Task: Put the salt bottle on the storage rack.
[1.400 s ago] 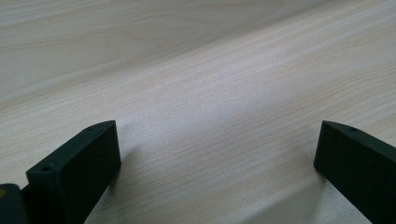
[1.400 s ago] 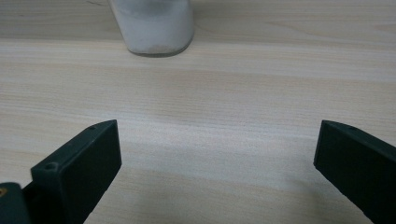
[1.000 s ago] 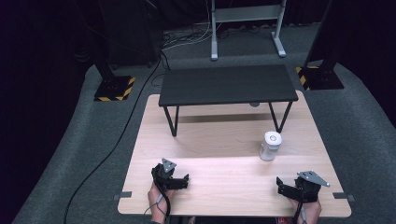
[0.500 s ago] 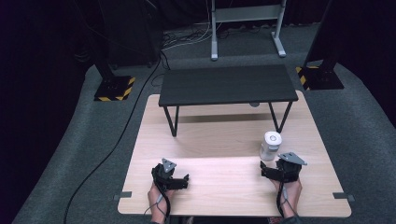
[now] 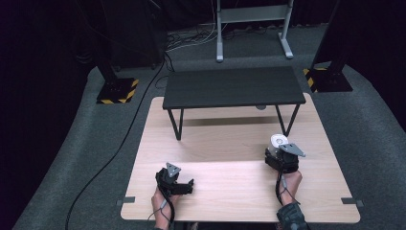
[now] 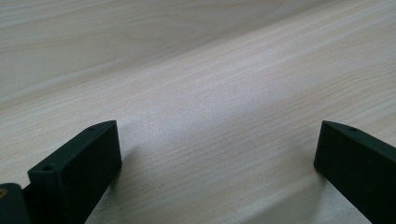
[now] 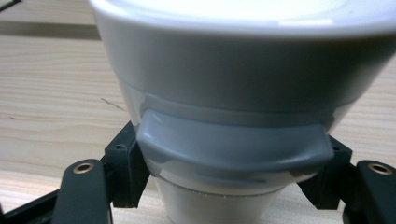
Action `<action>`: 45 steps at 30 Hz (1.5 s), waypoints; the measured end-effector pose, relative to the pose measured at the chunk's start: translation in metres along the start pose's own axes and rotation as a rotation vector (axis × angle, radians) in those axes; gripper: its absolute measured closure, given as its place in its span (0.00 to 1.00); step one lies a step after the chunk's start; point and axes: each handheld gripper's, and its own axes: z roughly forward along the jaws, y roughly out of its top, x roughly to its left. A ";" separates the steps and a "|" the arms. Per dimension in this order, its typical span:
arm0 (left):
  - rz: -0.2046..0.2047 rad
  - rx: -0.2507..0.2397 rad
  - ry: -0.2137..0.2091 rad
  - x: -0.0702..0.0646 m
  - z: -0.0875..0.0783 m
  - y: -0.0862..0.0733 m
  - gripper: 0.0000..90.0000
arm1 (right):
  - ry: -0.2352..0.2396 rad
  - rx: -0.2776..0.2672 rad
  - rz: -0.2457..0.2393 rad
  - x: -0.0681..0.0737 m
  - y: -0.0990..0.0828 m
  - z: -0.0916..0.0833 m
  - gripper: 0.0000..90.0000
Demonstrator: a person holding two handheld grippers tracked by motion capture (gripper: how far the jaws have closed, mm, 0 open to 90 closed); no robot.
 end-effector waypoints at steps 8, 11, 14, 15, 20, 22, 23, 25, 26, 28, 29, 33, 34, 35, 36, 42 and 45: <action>0.000 0.000 0.000 0.000 0.000 0.000 0.00 | 0.011 -0.009 0.000 -0.002 -0.002 -0.001 0.32; 0.000 0.000 0.000 0.000 0.000 0.000 0.00 | 0.019 -0.003 0.004 -0.005 -0.001 -0.002 0.32; 0.000 0.000 0.000 0.000 0.000 0.000 0.00 | 0.022 0.001 0.003 -0.005 0.000 -0.003 0.32; 0.000 0.000 0.000 0.000 0.000 0.000 0.00 | 0.030 0.002 0.006 -0.007 0.000 -0.004 0.32; 0.000 0.000 0.000 0.000 0.000 0.000 0.00 | 0.040 -0.003 -0.001 -0.008 0.003 -0.009 0.32; 0.000 0.000 0.000 0.000 0.000 0.000 0.00 | 0.042 -0.005 -0.006 -0.009 0.005 -0.011 0.32; 0.000 0.000 0.000 0.000 0.000 0.000 0.00 | 0.043 -0.010 -0.005 -0.009 0.006 -0.013 0.32; 0.000 0.000 0.000 0.000 0.000 0.000 0.00 | 0.044 -0.016 -0.007 -0.011 0.008 -0.016 0.32; 0.000 0.000 0.000 0.000 0.000 0.000 0.00 | 0.044 -0.022 -0.008 -0.011 0.009 -0.018 0.32; 0.000 0.000 0.000 0.000 0.000 0.000 0.00 | 0.046 -0.029 -0.010 -0.012 0.012 -0.021 0.32; 0.000 0.000 0.000 0.000 0.000 0.000 0.00 | 0.049 -0.031 -0.009 -0.013 0.013 -0.023 0.32; 0.000 0.000 0.000 0.000 0.000 0.000 0.00 | 0.051 -0.038 -0.018 -0.015 0.018 -0.028 0.32; 0.000 0.000 0.000 0.000 0.000 0.000 0.00 | 0.056 -0.042 -0.020 -0.016 0.020 -0.030 0.32; 0.000 0.000 0.000 0.000 0.000 0.000 0.00 | 0.059 -0.045 -0.021 -0.017 0.021 -0.031 0.32; 0.000 0.000 0.000 0.000 0.000 0.000 0.00 | 0.061 -0.048 -0.022 -0.017 0.023 -0.033 0.32; 0.000 0.000 0.000 0.000 0.000 0.000 0.00 | 0.071 -0.057 -0.039 -0.019 0.032 -0.040 0.32; 0.000 0.000 0.000 0.000 0.000 0.000 0.00 | 0.081 -0.060 -0.039 -0.021 0.035 -0.043 0.32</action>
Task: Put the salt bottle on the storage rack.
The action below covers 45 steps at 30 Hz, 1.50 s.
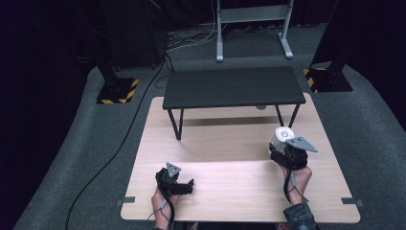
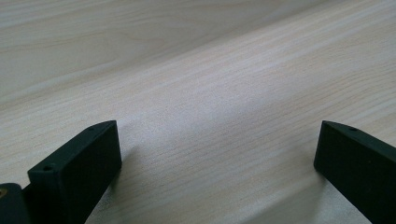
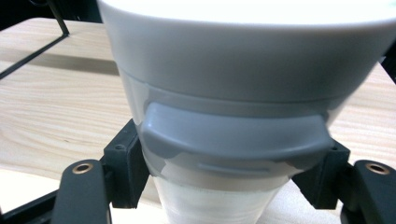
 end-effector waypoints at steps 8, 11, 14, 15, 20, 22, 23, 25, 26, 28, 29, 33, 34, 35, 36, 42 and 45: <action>0.000 0.000 0.000 0.000 0.000 0.000 0.00 | 0.014 -0.014 -0.015 -0.002 0.013 -0.008 0.32; 0.000 0.000 0.000 0.000 0.000 0.000 0.00 | 0.016 -0.019 -0.019 -0.002 0.016 -0.010 0.32; 0.000 0.000 0.000 0.000 0.000 0.000 0.00 | 0.019 -0.025 -0.024 -0.003 0.025 -0.013 0.32; 0.000 0.000 0.000 0.000 0.000 0.000 0.00 | 0.019 -0.025 -0.024 -0.003 0.025 -0.013 0.32; 0.000 -0.001 0.000 0.000 0.000 0.000 0.00 | 0.024 -0.028 -0.032 -0.004 0.036 -0.016 0.32; 0.000 0.000 0.000 0.000 0.000 0.000 0.00 | 0.027 -0.029 -0.033 -0.005 0.039 -0.016 0.32; 0.000 -0.001 0.000 0.000 0.000 0.000 0.00 | 0.026 -0.029 -0.037 -0.005 0.041 -0.017 0.32; 0.000 0.000 0.000 0.000 0.000 0.000 0.00 | 0.026 -0.033 -0.042 -0.004 0.045 -0.018 0.32; 0.000 0.000 0.000 0.000 0.000 0.000 0.00 | 0.028 -0.034 -0.042 -0.004 0.047 -0.018 0.32; 0.000 -0.001 0.000 0.000 0.000 0.000 0.00 | 0.028 -0.038 -0.044 -0.004 0.052 -0.019 0.32; 0.000 -0.001 0.000 0.000 0.000 0.000 0.00 | 0.028 -0.038 -0.044 -0.004 0.052 -0.019 0.32; 0.001 -0.002 0.001 -0.001 0.000 0.000 0.00 | 0.029 -0.035 -0.053 -0.003 0.061 -0.020 0.32; 0.001 -0.001 0.001 0.000 0.000 0.000 0.00 | 0.027 -0.033 -0.054 -0.002 0.063 -0.020 0.32; 0.001 -0.001 0.001 0.000 0.000 0.000 0.00 | 0.027 -0.035 -0.057 -0.002 0.064 -0.020 0.32; 0.001 -0.001 0.001 0.000 0.000 0.000 0.00 | 0.030 -0.036 -0.060 -0.002 0.066 -0.020 0.32; 0.002 -0.001 0.001 0.000 0.000 0.000 0.00 | 0.037 -0.036 -0.060 -0.002 0.075 -0.019 0.32; 0.002 -0.001 0.001 0.000 0.000 0.000 0.00 | 0.042 -0.039 -0.064 -0.001 0.080 -0.019 0.32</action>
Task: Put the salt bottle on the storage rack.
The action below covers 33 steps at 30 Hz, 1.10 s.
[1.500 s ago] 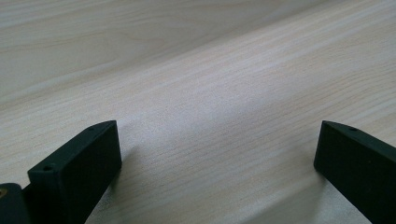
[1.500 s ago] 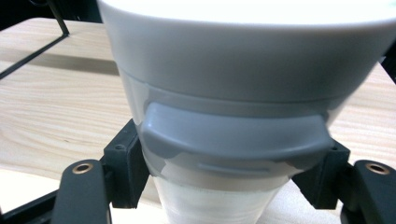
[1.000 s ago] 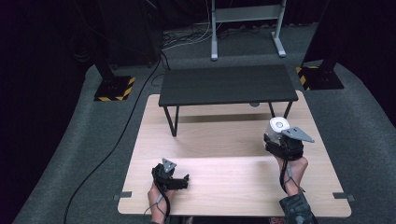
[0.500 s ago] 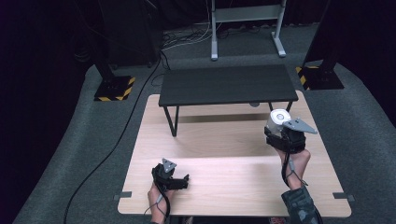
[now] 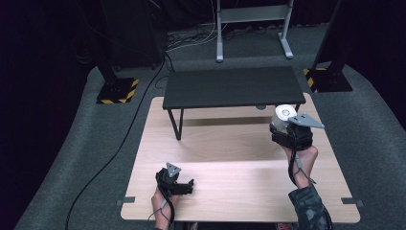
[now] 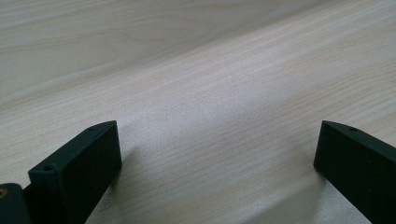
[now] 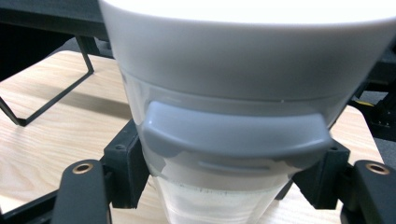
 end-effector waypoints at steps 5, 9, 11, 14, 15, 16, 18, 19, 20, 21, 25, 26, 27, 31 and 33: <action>0.002 0.000 0.000 0.000 0.000 0.000 0.00 | 0.009 -0.007 -0.007 0.001 0.009 0.001 0.32; 0.002 0.000 0.000 0.000 0.000 0.000 0.00 | 0.013 -0.008 -0.015 0.003 0.018 0.002 0.32; 0.003 0.000 0.000 0.000 0.000 0.000 0.00 | 0.014 -0.011 -0.021 0.004 0.022 0.002 0.32; 0.004 -0.001 0.000 0.000 0.000 0.000 0.00 | 0.017 -0.016 -0.025 0.005 0.027 0.002 0.32; 0.004 0.000 -0.001 0.000 0.000 0.000 0.00 | 0.019 -0.019 -0.029 0.007 0.031 0.003 0.32; 0.003 -0.001 -0.001 0.000 0.000 0.000 0.00 | 0.020 -0.019 -0.030 0.007 0.033 0.003 0.32; 0.004 -0.001 -0.001 0.000 0.000 0.000 0.00 | 0.023 -0.021 -0.034 0.009 0.037 0.004 0.32; 0.004 0.000 -0.001 0.000 0.000 0.000 0.00 | 0.025 -0.021 -0.034 0.009 0.039 0.005 0.32; 0.004 0.000 -0.002 0.000 0.000 0.000 0.00 | 0.026 -0.022 -0.035 0.010 0.041 0.005 0.32; 0.004 0.000 -0.002 0.000 0.000 0.000 0.00 | 0.026 -0.022 -0.035 0.010 0.041 0.005 0.32; 0.004 0.000 -0.003 0.000 0.000 0.000 0.00 | 0.030 -0.023 -0.036 0.013 0.050 0.009 0.32; 0.003 0.001 -0.004 0.000 0.000 0.000 0.00 | 0.032 -0.023 -0.036 0.014 0.053 0.011 0.32; 0.004 0.001 -0.004 0.000 0.000 0.000 0.00 | 0.033 -0.023 -0.035 0.015 0.055 0.011 0.32; 0.005 0.001 -0.005 0.001 0.000 0.000 0.00 | 0.039 -0.025 -0.034 0.017 0.063 0.015 0.32; 0.005 0.001 -0.005 0.001 0.000 0.000 0.00 | 0.042 -0.029 -0.035 0.019 0.067 0.017 0.32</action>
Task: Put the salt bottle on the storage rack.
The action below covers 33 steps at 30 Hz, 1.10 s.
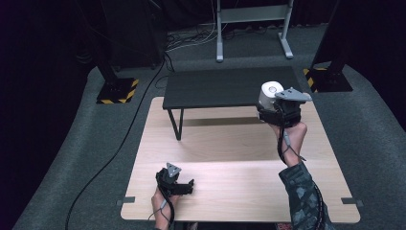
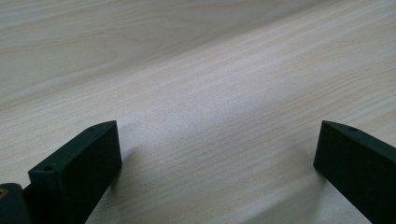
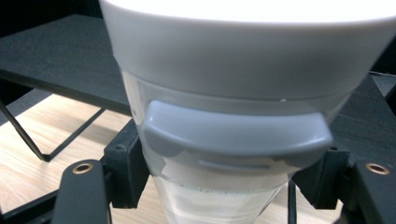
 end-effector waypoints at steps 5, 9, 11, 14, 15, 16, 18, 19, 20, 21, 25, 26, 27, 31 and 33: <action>0.000 0.000 -0.002 0.000 0.000 0.000 0.00 | 0.004 -0.005 0.002 0.004 0.009 0.005 0.32; 0.001 0.001 -0.003 0.000 0.000 0.000 0.00 | 0.012 -0.007 0.006 0.007 0.018 0.011 0.32; 0.001 0.001 -0.004 0.001 0.000 0.000 0.00 | 0.019 -0.008 0.009 0.009 0.022 0.014 0.32; 0.001 0.001 -0.004 0.001 0.000 0.000 0.00 | 0.024 -0.009 0.006 0.013 0.028 0.017 0.32; 0.001 0.001 -0.005 0.001 0.000 0.000 0.00 | 0.026 -0.011 0.006 0.014 0.030 0.020 0.32; 0.002 0.002 -0.006 0.001 0.000 0.000 0.00 | 0.031 -0.009 0.009 0.015 0.032 0.022 0.32; 0.003 0.002 -0.006 0.001 0.000 0.000 0.00 | 0.039 -0.010 0.009 0.018 0.036 0.026 0.32; 0.003 0.002 -0.007 0.001 0.000 0.000 0.00 | 0.041 -0.007 0.011 0.019 0.038 0.028 0.32; 0.004 0.002 -0.007 0.001 0.000 0.000 0.00 | 0.044 -0.006 0.008 0.021 0.040 0.031 0.32; 0.004 0.002 -0.007 0.001 0.000 0.000 0.00 | 0.047 -0.007 0.008 0.023 0.042 0.033 0.32; 0.005 0.002 -0.009 0.001 0.000 0.000 0.00 | 0.060 0.001 0.000 0.031 0.051 0.045 0.32; 0.005 0.002 -0.009 0.001 0.000 0.000 0.00 | 0.064 0.006 0.000 0.033 0.054 0.048 0.32; 0.006 0.002 -0.009 0.001 0.000 0.000 0.00 | 0.068 0.006 -0.004 0.035 0.056 0.051 0.32; 0.006 0.003 -0.010 0.001 0.000 0.000 0.00 | 0.076 0.012 -0.015 0.042 0.063 0.059 0.32; 0.006 0.001 -0.010 0.001 0.000 0.000 0.00 | 0.087 0.015 -0.017 0.048 0.069 0.066 0.32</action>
